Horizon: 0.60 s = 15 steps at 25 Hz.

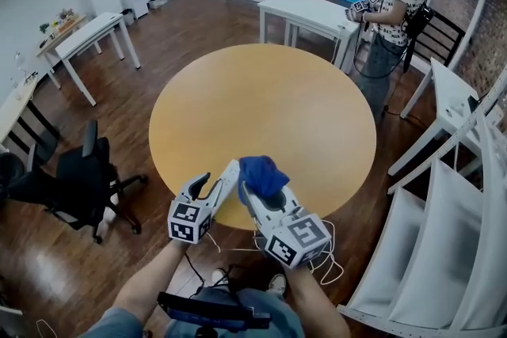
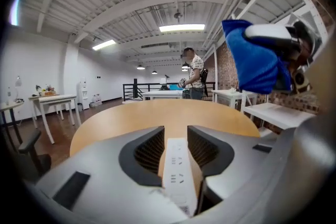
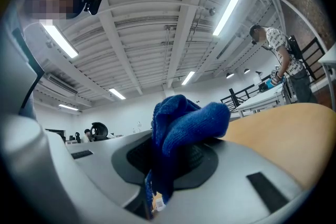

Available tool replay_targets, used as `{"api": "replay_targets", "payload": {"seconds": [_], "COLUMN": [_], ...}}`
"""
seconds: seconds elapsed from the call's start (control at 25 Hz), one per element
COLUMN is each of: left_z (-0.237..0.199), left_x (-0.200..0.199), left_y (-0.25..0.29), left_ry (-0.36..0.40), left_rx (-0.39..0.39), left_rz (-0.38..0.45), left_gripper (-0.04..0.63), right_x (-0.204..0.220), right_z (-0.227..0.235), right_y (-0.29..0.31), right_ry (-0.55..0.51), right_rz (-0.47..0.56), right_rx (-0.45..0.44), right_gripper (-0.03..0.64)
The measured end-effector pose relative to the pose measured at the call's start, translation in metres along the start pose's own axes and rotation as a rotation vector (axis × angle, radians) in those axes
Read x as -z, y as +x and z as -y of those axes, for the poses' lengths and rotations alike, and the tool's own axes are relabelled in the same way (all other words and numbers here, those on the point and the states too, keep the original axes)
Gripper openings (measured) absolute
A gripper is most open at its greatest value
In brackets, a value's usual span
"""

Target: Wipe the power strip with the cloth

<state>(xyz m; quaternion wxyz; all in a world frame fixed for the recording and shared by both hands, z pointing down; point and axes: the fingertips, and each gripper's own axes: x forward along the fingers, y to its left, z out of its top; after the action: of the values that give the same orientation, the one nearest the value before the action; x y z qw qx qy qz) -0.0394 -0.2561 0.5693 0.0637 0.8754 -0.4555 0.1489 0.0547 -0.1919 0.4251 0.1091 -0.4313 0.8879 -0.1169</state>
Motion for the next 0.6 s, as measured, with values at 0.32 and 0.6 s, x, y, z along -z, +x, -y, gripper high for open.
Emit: {"api": "replay_targets", "payload": {"seconds": [0.32, 0.6], "left_z": [0.030, 0.046], "left_x": [-0.106, -0.155], "left_y": [-0.038, -0.074], "left_ry": [-0.031, 0.008], "left_rx": [0.105, 0.140], "left_rz": [0.261, 0.379], "left_gripper": [0.077, 0.013], "right_x": [-0.025, -0.048], "right_z": [-0.007, -0.013], "right_y": [0.013, 0.011], "right_ry": [-0.064, -0.137], "right_rz": [0.031, 0.061], "right_rx": [-0.026, -0.031], "right_gripper": [0.066, 0.066]}}
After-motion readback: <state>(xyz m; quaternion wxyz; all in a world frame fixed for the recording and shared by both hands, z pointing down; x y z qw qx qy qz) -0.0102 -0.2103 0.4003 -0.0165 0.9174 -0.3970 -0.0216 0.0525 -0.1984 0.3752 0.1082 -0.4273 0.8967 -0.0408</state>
